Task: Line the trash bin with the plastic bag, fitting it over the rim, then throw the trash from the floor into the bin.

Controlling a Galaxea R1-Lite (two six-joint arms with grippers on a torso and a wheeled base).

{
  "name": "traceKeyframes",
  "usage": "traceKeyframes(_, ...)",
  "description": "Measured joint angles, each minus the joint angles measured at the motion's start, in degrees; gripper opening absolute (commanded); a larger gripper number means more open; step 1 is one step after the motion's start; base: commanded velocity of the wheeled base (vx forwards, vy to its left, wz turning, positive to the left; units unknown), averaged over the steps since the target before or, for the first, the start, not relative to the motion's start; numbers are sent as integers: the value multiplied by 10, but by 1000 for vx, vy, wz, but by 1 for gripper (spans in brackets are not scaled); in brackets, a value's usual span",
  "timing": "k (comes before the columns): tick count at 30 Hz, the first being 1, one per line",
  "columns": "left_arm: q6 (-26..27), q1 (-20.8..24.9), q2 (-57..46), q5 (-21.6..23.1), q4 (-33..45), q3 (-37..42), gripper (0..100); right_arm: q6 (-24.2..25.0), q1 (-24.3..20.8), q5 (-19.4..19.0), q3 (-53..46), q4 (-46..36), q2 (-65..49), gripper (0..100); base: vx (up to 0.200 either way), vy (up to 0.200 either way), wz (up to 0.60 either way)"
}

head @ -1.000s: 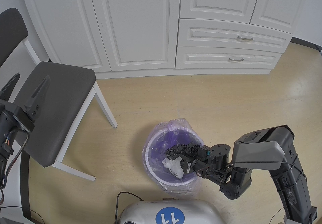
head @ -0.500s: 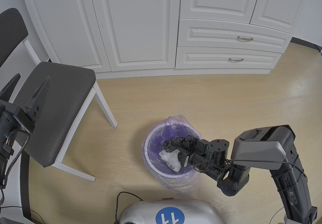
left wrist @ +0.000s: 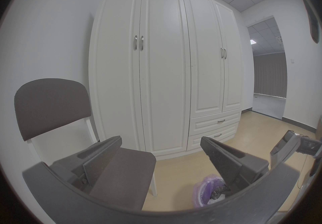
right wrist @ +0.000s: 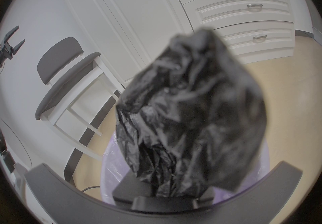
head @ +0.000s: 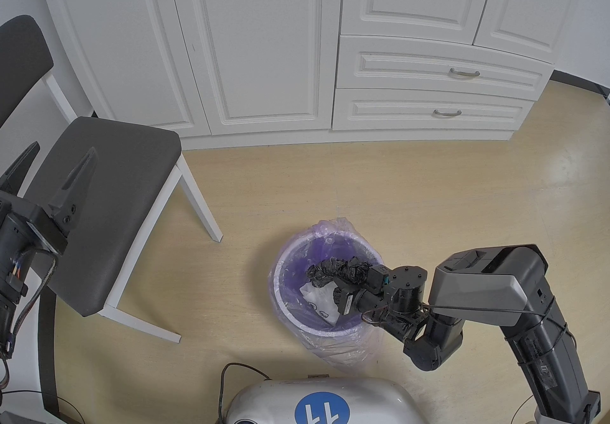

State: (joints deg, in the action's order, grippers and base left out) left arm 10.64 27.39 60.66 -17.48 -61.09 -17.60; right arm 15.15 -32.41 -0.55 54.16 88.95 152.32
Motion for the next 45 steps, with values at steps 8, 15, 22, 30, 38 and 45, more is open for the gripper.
traceKeyframes(8, -1, 0, 0, 0, 0, 0, 100, -2, 1, 10, 19, 0, 17, 100, 0, 0, 0)
traceKeyframes(15, -1, 0, 0, 0, 0, 0, 100, -2, 1, 10, 20, 0, 18, 100, 0, 0, 0)
traceKeyframes(22, -1, 0, 0, 0, 0, 0, 100, -1, 1, 9, 17, 0, 16, 100, 0, 0, 0)
traceKeyframes(30, -1, -1, 0, 0, 0, 0, 100, 1, 1, 9, 14, 0, 7, 100, 0, 0, 0)
traceKeyframes(38, -1, -1, 0, 0, 0, -1, 100, 6, -3, 5, -25, 0, -56, 100, 0, 0, 0)
traceKeyframes(45, -1, -1, -1, 0, 0, -2, 100, 1, -5, 8, -69, 0, -142, 100, 0, 0, 0)
